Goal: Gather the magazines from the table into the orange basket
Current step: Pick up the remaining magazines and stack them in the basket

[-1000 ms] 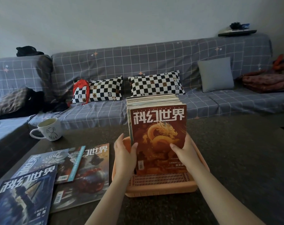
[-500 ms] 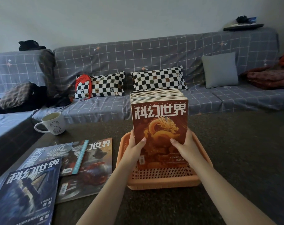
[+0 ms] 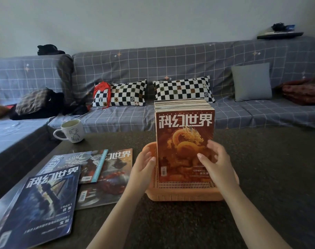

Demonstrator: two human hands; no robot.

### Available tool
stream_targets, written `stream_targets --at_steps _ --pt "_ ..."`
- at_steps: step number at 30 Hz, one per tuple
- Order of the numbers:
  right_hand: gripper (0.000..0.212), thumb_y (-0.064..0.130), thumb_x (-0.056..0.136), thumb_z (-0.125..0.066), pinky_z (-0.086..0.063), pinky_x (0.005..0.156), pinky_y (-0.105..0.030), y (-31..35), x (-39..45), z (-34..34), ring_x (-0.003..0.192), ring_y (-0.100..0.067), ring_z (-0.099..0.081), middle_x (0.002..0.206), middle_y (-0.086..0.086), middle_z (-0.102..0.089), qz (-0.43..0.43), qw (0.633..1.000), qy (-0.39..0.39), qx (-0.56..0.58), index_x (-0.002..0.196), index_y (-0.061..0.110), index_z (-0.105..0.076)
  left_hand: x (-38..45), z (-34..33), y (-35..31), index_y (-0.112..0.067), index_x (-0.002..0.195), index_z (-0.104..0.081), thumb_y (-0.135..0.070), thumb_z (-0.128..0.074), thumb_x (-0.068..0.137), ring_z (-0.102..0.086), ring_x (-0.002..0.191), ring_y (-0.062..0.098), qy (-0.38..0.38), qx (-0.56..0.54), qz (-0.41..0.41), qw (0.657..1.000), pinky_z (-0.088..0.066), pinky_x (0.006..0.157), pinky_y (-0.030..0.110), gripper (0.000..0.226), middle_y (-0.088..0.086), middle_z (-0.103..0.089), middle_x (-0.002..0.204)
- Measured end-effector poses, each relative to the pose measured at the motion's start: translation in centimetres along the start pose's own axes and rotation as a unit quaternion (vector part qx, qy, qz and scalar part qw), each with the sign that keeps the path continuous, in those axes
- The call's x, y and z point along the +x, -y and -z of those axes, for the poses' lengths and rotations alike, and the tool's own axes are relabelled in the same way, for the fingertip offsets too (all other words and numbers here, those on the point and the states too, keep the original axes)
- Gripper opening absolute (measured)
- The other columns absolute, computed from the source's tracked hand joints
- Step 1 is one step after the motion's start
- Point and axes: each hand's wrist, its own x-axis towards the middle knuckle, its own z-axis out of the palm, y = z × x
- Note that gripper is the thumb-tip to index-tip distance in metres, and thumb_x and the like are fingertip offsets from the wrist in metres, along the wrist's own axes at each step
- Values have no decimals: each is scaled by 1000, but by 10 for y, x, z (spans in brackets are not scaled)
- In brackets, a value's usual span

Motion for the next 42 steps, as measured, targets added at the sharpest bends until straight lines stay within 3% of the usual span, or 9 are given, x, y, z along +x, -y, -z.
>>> stream_targets --at_steps 3,6,9,16,22,29,33,37,42 --pt "33 30 87 -63 -37 98 -27 20 -26 -17 113 -5 -49 112 17 -57 15 996 84 16 117 36 -51 -19 24 2 -18 122 -61 -13 -46 100 -69 98 10 -16 -42 12 999 -55 85 26 27 1 -67 119" --pt "27 26 87 -63 -42 97 -24 36 -47 -44 106 -1 -56 106 15 -62 20 985 165 43 111 38 -56 -39 51 10 -19 107 -67 -6 -45 100 -72 87 15 -52 -59 21 997 -55 70 22 27 6 -71 104" --pt "23 25 88 -63 -47 90 -23 48 -66 -79 100 -1 -59 101 14 -65 26 972 228 58 106 38 -59 -57 82 23 -12 107 -68 -1 -46 98 -72 86 17 -95 -58 22 993 -58 77 29 27 10 -73 101" --pt "20 22 87 -64 -50 86 -20 65 -102 -176 97 -5 -63 99 9 -68 12 933 352 75 103 33 -62 -84 163 60 -19 95 -68 3 -48 95 -68 77 0 -207 16 35 978 -51 68 13 30 1 -72 94" --pt "29 15 87 -64 -45 85 -12 67 -130 -248 102 -3 -57 110 8 -62 -29 896 440 56 116 20 -60 -105 212 104 -19 104 -69 -6 -53 94 -62 91 5 -300 127 79 942 -44 69 11 23 -9 -68 98" --pt "42 13 87 -63 -42 85 -19 64 -139 -291 100 -8 -55 126 -1 -54 -51 879 474 17 127 16 -54 -114 255 137 -31 98 -71 -7 -55 88 -60 108 17 -341 244 116 901 -44 98 43 31 -8 -67 106" --pt "48 14 87 -64 -43 91 -23 64 -139 -301 104 -10 -53 127 -2 -52 -69 879 472 7 133 13 -48 -110 271 146 -19 128 -61 -21 -56 92 -39 137 28 -355 319 200 856 -27 111 49 37 8 -50 143" --pt "36 15 87 -64 -46 83 -25 64 -135 -307 96 -13 -58 106 2 -59 -114 886 448 34 120 21 -52 -108 282 144 -22 133 -55 -36 -57 91 -54 117 34 -363 293 242 851 -43 98 51 44 7 -62 130" --pt "30 18 87 -64 -58 77 -37 52 -130 -306 94 -24 -64 110 -9 -64 -142 904 403 17 113 6 -56 -117 278 130 -3 106 -66 -20 -66 91 -67 75 22 -293 73 265 916 -54 63 30 23 7 -70 86"
